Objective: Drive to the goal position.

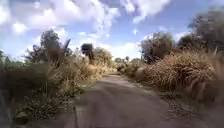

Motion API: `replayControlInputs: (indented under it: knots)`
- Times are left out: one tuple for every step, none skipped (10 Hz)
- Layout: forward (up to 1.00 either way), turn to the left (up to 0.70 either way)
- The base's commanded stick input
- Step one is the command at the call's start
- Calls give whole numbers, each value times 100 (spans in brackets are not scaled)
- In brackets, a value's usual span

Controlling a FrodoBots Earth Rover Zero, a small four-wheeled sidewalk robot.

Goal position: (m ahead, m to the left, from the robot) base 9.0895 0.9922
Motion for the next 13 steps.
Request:
replayControlInputs:
  knots:
    - [70,-35]
    - [70,0]
    - [70,0]
    - [70,0]
    - [70,0]
    - [70,0]
    - [70,0]
    - [70,7]
    - [70,32]
    - [70,35]
    - [70,35]
    - [70,35]
    - [70,30]
